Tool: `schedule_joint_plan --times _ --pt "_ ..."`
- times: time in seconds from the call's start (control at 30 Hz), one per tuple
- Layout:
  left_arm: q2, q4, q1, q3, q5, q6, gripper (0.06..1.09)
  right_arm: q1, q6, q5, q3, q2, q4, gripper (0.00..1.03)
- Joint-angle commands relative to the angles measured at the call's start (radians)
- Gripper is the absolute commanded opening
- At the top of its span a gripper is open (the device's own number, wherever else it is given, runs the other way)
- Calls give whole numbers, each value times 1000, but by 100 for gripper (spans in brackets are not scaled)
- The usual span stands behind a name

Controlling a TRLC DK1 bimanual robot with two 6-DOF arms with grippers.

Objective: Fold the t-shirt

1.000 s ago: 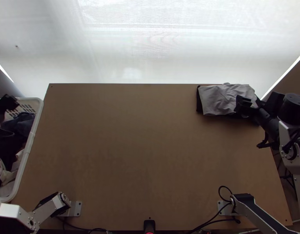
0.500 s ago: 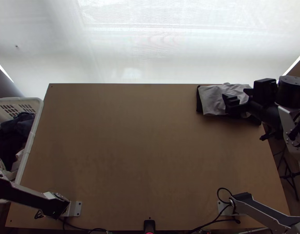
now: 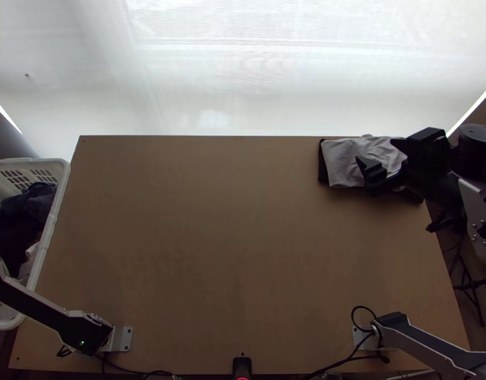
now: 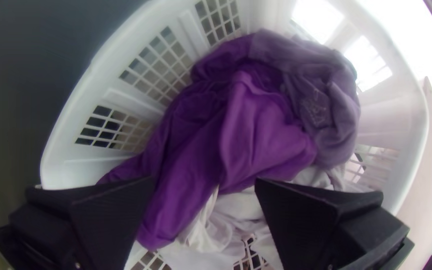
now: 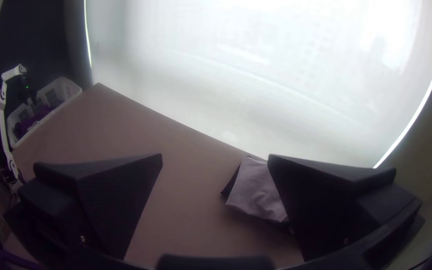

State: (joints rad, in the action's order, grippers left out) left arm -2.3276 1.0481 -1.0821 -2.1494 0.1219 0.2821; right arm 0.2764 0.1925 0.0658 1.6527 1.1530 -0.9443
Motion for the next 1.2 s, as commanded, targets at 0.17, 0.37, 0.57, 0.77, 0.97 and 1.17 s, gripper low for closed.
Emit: schedule_joint_plan --times 0.17,0.37,0.57,0.77,0.97,1.17 --pt "-240 -76 42 -142 9 46 104 -55 15 -1 99 51 -47 98" --pt "-273 -163 45 -144 7 97 67 -57 12 -1 125 62 -60 98" --pt "-311 -201 57 -129 32 175 42 -57 4 -1 167 82 -74 98" --pt "-299 -123 28 -158 -208 150 9 -57 -7 -1 210 93 -88 96" --pt "-259 -20 44 -130 -278 181 9 -72 -7 -1 266 106 -105 96" --pt "-33 -11 34 -83 -472 146 9 -83 -15 -1 305 111 -108 96"
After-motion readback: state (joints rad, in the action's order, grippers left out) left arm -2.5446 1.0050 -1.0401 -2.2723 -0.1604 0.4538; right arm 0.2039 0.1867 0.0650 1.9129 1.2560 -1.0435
